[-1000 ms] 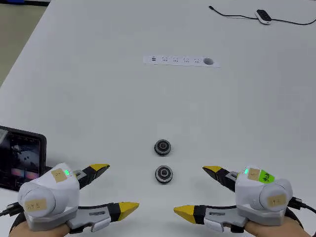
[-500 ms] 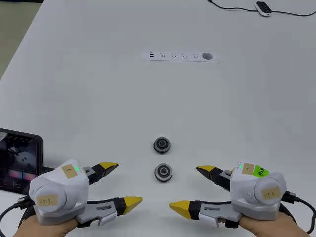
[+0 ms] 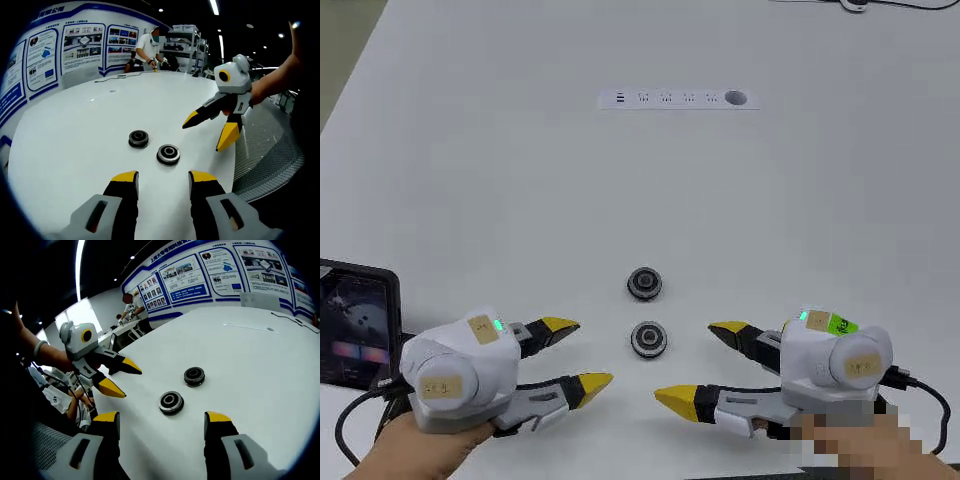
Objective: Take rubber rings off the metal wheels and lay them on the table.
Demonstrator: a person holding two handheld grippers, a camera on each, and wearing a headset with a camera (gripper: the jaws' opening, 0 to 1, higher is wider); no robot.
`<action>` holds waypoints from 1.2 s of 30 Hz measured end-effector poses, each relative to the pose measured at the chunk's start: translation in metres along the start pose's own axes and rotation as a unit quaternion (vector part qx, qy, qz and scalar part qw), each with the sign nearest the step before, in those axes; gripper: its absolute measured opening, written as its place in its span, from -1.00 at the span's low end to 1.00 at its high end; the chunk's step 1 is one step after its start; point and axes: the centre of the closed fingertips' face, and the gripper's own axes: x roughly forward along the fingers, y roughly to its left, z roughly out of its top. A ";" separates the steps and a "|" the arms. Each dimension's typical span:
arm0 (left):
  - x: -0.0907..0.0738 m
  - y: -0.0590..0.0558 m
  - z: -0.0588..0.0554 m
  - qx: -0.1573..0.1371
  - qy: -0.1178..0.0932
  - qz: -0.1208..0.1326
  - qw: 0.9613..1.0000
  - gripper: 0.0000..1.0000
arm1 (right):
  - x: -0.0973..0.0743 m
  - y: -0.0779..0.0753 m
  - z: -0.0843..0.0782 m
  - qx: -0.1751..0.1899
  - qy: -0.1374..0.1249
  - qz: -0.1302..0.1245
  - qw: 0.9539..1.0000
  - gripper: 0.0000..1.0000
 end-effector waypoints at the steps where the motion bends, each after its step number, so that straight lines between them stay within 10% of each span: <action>1: 0.001 0.000 0.000 0.001 0.001 0.000 1.000 -0.21 | 0.001 0.000 0.000 0.004 0.000 0.001 1.000 0.38; 36: 0.039 -0.005 0.021 0.055 0.026 -0.040 0.997 -0.62 | 0.019 -0.002 0.007 0.158 -0.035 0.022 0.987 0.28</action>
